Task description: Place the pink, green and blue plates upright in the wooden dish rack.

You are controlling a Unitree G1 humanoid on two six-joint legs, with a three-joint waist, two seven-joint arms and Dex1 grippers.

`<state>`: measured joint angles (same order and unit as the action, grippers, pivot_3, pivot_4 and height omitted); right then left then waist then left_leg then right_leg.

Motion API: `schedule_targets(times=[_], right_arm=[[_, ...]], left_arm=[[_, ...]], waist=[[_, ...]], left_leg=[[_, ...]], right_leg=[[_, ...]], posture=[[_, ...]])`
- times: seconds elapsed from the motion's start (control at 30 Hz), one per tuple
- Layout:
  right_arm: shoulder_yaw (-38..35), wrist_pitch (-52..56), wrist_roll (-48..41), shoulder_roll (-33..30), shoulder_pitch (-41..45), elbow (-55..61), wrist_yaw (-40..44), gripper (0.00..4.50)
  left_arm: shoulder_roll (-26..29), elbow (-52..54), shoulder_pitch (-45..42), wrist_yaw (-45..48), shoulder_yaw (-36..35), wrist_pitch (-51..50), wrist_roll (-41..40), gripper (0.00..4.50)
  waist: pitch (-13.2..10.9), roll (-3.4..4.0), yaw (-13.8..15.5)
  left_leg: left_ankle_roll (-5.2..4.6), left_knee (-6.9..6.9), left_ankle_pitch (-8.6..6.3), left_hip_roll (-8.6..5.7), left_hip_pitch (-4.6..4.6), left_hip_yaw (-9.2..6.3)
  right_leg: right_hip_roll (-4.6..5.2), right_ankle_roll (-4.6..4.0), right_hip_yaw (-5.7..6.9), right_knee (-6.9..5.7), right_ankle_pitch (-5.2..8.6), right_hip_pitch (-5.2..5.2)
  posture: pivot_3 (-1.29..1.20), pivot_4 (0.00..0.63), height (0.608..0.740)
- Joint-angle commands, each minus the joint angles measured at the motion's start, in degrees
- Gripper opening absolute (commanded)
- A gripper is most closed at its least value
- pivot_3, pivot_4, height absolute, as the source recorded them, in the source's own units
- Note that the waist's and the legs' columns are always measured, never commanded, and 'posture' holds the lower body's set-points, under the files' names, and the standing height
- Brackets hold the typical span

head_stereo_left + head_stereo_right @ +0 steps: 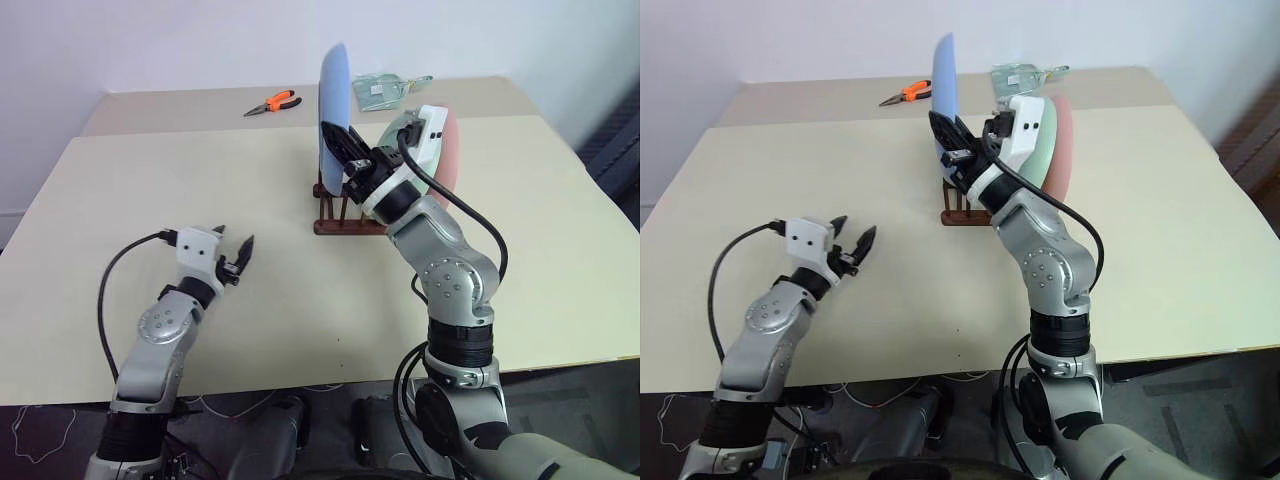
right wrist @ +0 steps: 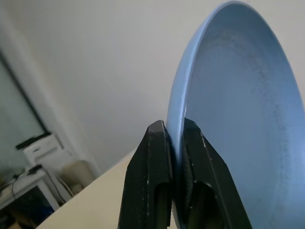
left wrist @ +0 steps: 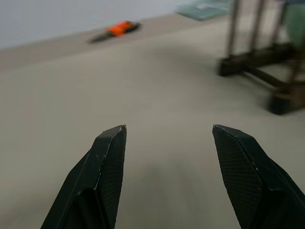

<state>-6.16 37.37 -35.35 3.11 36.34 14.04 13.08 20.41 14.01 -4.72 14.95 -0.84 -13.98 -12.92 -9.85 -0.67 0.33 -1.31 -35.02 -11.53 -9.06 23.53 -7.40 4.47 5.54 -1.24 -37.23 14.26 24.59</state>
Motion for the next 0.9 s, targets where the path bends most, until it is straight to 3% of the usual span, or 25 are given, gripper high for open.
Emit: schedule_targets(times=[0.03,0.27,0.37,0.53,0.9], right_arm=[[0.0,1.4,-2.5,0.6,-0.2,3.4,-2.0,0.0],[-1.6,5.3,-4.9,0.0,2.1,-1.4,-5.1,0.0],[-1.2,4.9,-3.7,-1.3,3.8,-3.8,-4.7,1.06],[2.0,1.6,1.4,-5.0,6.0,-5.8,-2.1,3.52],[10.7,-13.6,18.6,-16.9,9.5,-5.9,6.4,3.52]], left_arm=[[0.2,3.1,0.9,2.1,0.8,1.9,1.0,2.92],[-0.3,3.5,1.0,3.6,1.1,1.4,1.7,2.92],[-0.4,3.6,1.2,4.1,1.6,1.4,2.2,2.97],[-0.7,4.3,2.0,4.5,2.4,1.2,2.7,2.97],[-1.7,4.2,1.7,5.3,2.7,0.9,2.8,2.97]], waist=[[0.0,0.05,-0.2],[0.0,0.07,-0.2],[0.0,0.08,-0.2],[0.0,0.08,-0.3],[0.0,0.08,0.0]], left_leg=[[0.0,0.02,0.0,0.0,0.0,0.0],[0.0,-0.01,0.0,0.0,0.0,-0.01],[0.0,-0.01,0.01,0.0,0.0,-0.01],[-0.01,0.0,0.01,0.0,0.0,-0.01],[-0.01,-0.02,0.01,0.0,0.01,-0.01]], right_leg=[[0.0,-0.01,0.0,0.0,0.01,0.0],[0.0,-0.01,0.04,0.02,0.01,0.01],[0.01,-0.01,0.05,0.02,0.01,0.02],[0.01,-0.01,0.05,0.03,0.01,-0.01],[0.03,0.01,0.1,0.06,0.02,-0.05]], posture=[[0.0,0.15,0.727],[0.0,0.15,0.727],[0.0,0.15,0.727],[0.0,0.15,0.727],[0.0,0.15,0.727]])
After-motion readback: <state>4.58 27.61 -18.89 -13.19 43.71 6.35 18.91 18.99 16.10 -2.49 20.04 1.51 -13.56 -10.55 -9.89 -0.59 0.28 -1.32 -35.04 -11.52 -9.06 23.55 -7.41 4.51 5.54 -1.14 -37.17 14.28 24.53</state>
